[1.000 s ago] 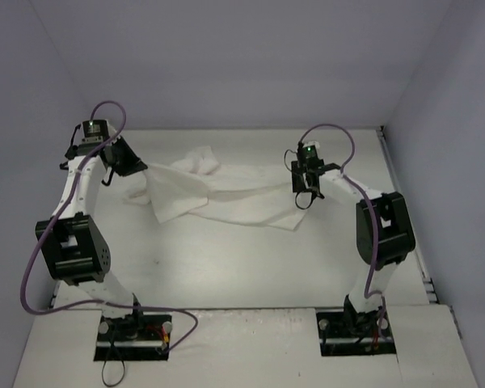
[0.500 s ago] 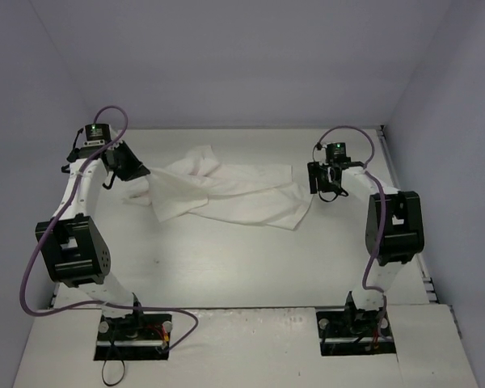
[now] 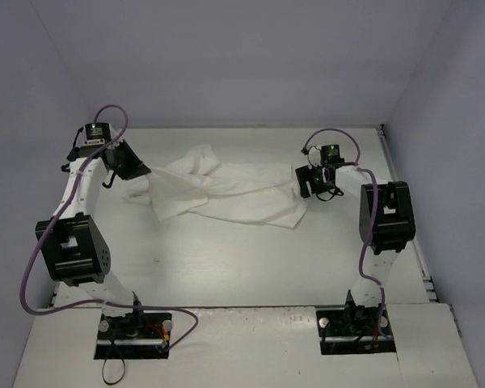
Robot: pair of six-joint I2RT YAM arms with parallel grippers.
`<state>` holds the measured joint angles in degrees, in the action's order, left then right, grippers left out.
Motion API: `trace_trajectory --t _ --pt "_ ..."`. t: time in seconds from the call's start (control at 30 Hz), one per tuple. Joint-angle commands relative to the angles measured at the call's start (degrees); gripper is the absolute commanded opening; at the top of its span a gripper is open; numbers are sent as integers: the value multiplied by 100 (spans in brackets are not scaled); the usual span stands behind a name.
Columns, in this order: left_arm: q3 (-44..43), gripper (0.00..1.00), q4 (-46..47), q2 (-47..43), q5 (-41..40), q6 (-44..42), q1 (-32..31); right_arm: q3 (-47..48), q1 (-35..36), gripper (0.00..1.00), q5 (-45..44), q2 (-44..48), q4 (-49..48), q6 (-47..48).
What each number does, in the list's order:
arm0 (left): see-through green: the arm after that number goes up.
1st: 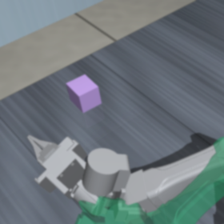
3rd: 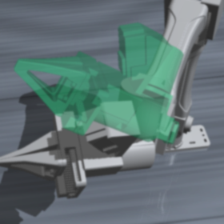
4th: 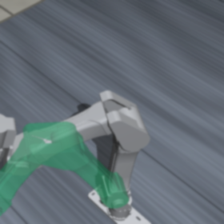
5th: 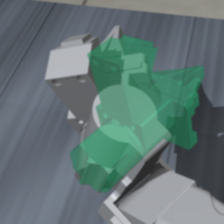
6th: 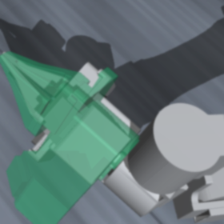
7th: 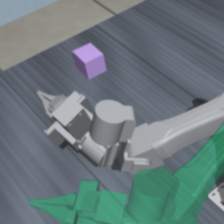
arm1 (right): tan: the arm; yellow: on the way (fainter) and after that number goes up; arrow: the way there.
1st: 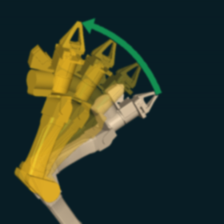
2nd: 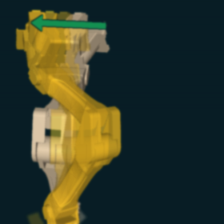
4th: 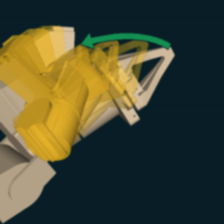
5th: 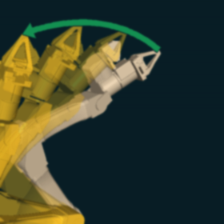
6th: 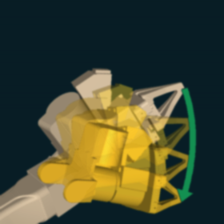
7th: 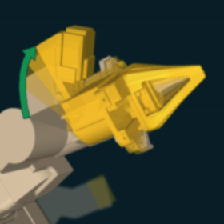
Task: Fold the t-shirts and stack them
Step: Flatten out the tshirt
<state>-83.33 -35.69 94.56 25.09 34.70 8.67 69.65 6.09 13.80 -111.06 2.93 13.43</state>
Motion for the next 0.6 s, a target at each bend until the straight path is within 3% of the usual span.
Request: trace_trajectory --t 0.0,0.3,0.37,0.5,0.57 --pt "-171 0 185 -363 110 37 3 222 10 70 317 -173 -138 258" --pt "-69 0 177 -439 110 11 3 286 24 62 994 -514 -135 441" --pt "-32 0 179 -463 129 13 3 257 15 49 1135 -591 -130 430" --pt "-17 0 185 -496 115 -7 3 130 15 10 1122 -524 -126 368" --pt "-25 0 180 -498 113 -13 6 69 15 4 1068 -406 -115 340"
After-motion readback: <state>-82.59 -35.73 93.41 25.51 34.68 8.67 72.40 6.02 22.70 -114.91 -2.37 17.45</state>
